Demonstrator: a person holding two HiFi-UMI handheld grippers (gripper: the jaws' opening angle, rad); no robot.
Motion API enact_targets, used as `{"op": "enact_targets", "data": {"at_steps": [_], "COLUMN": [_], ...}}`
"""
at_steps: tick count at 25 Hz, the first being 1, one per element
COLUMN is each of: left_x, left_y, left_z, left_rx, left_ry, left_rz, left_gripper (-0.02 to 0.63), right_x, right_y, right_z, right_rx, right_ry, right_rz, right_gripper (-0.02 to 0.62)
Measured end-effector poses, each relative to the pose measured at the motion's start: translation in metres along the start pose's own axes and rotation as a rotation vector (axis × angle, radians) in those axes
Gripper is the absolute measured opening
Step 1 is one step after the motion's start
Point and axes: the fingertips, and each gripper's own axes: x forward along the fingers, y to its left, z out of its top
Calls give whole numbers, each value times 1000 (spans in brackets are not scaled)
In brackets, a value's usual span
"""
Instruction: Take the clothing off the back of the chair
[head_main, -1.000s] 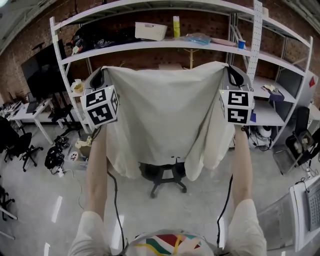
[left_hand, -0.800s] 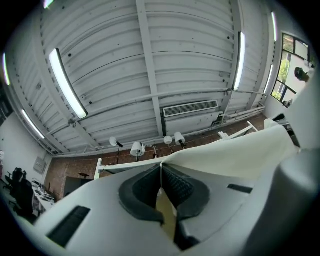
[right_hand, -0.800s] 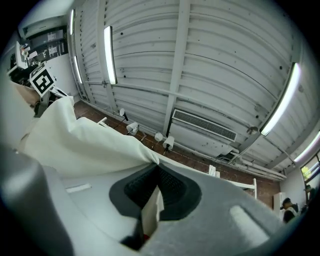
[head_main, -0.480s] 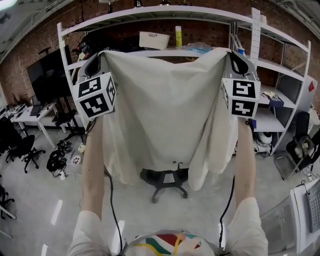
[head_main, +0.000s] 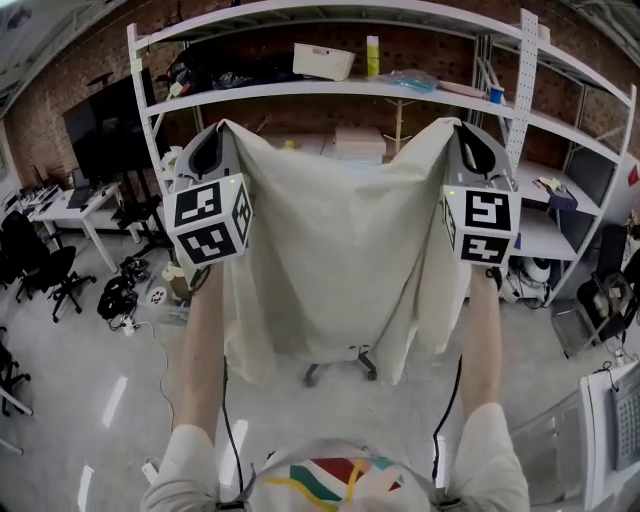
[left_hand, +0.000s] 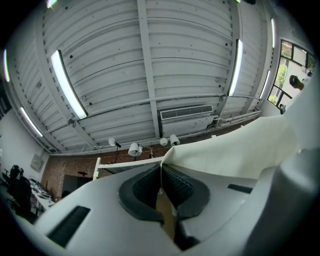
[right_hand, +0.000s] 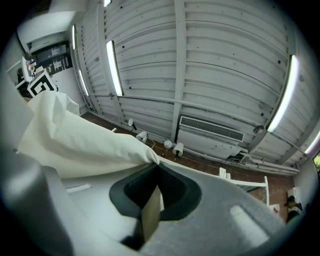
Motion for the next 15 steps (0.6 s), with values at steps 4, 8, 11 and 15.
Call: {"op": "enact_targets", "data": {"at_steps": [4,8,11,15], "left_x": [-27,-47,-61,-81], "left_y": [-18,-34,-47,-64], "left_z": [-36,-68,-91,-123], "left_rx": [-10,-12,-19,-7], "left_ry": [34,57,86,138], "left_rz": [-26,-47,-69,-94], "left_gripper": [12,12,12,12], "right_x": [-23,-44,-60,-84], "right_y": [30,52,68,89], "right_z": [-28,-56,-76,-110], "right_rx": [38,79,98,114], "right_ry": [30,64,101,177], "right_rz": [41,62,77,100], "right_gripper": [6,6,6,8]}}
